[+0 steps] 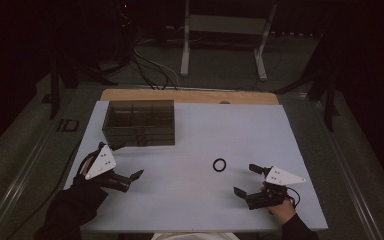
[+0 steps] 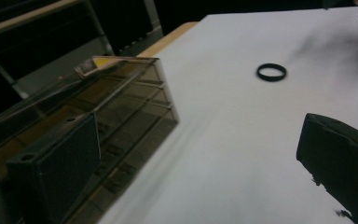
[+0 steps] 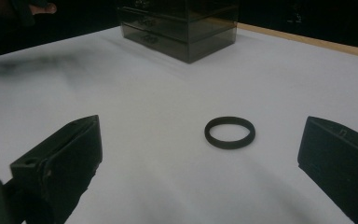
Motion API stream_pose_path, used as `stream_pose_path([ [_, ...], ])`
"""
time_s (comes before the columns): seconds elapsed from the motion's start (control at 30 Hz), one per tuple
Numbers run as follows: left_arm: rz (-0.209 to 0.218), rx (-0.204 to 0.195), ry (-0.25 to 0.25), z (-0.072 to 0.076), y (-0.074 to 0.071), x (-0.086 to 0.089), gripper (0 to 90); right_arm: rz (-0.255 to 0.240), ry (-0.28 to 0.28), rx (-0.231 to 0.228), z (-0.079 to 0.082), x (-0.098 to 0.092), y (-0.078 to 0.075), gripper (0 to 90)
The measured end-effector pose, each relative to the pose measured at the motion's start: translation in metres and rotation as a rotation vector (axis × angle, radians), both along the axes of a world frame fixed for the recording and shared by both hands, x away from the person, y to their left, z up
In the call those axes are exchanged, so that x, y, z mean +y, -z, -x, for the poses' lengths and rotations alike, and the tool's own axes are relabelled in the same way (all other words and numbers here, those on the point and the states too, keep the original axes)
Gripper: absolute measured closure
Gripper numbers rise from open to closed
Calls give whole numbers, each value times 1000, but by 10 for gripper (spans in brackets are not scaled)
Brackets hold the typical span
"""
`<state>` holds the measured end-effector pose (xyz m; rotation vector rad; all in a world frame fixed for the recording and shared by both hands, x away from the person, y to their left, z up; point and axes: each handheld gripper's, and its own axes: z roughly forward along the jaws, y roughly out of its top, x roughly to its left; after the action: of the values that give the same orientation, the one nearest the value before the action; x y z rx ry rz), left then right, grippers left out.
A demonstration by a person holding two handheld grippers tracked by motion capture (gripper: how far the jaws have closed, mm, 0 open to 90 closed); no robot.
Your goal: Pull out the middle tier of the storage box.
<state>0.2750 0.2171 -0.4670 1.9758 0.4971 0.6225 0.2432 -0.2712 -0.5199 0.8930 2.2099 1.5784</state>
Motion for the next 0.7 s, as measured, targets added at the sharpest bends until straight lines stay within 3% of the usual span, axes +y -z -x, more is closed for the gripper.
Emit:
stream_pose_path([
  [0.53,-97,-66,-125,-20,9,1,10,1,0,5,0,0,0,0],
  [0.7,-168,-97,-168,-26,17,0,10,3,-6,13,0,1,0,0],
])
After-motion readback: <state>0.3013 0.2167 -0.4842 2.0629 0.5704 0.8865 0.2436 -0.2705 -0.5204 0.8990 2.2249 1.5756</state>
